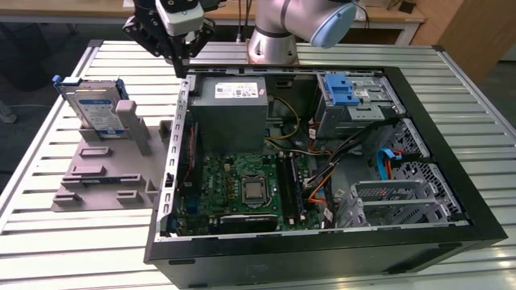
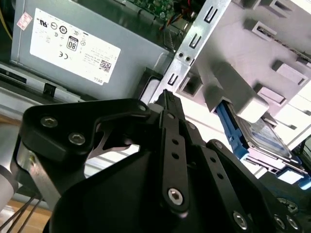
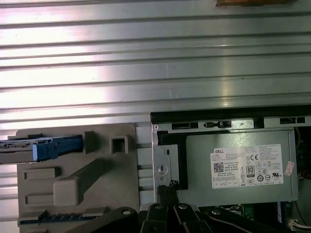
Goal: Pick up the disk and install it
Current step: 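Reach for the disk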
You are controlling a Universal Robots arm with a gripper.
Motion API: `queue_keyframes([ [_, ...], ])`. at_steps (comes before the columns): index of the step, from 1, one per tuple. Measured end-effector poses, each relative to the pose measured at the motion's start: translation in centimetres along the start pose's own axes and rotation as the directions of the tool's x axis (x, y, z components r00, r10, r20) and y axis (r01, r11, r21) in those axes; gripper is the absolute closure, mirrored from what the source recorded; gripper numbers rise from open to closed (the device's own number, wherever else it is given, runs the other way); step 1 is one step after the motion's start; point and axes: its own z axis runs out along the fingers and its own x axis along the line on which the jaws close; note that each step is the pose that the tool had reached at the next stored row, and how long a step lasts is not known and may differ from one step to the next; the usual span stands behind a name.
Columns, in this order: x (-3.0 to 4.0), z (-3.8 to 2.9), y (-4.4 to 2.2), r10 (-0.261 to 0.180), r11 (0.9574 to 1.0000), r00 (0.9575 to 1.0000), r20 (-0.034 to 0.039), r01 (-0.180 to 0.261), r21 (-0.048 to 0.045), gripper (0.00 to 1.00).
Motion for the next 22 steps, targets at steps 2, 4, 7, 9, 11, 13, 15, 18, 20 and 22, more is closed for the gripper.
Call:
queue_keyframes([
  [2, 0.1, 0.0, -0.01, -0.011, 0.9999, 0.9999, -0.0005, 0.011, -0.0003, 0.89],
  [4, 0.2, -0.01, -0.02, -0.026, 0.9997, 0.9997, -0.0012, 0.026, -0.0005, 0.89],
  [7, 0.57, -0.01, 0.04, -0.036, 0.9994, 0.9994, -0.0015, 0.036, -0.0008, 0.89],
  [9, 0.89, 0.0, 0.12, -0.036, 0.9993, 0.9993, -0.0016, 0.036, -0.0008, 0.89],
  [11, 1.22, 0.0, 0.23, -0.036, 0.9993, 0.9993, -0.0015, 0.036, -0.0009, 0.89],
  [13, 1.57, 0.0, 0.31, -0.036, 0.9993, 0.9993, -0.0016, 0.036, -0.0008, 0.89],
  [15, 1.96, 0.01, 0.37, -0.036, 0.9993, 0.9993, -0.0017, 0.036, -0.0007, 0.89],
  [18, 2.66, 0.02, 0.45, -0.036, 0.9993, 0.9993, -0.0016, 0.036, -0.0008, 0.89],
  [20, 3.16, 0.03, 0.49, -0.036, 0.9993, 0.9993, -0.0016, 0.036, -0.0008, 0.89],
  [22, 3.63, 0.03, 0.53, -0.036, 0.9993, 0.9993, -0.0016, 0.036, -0.0008, 0.89],
])
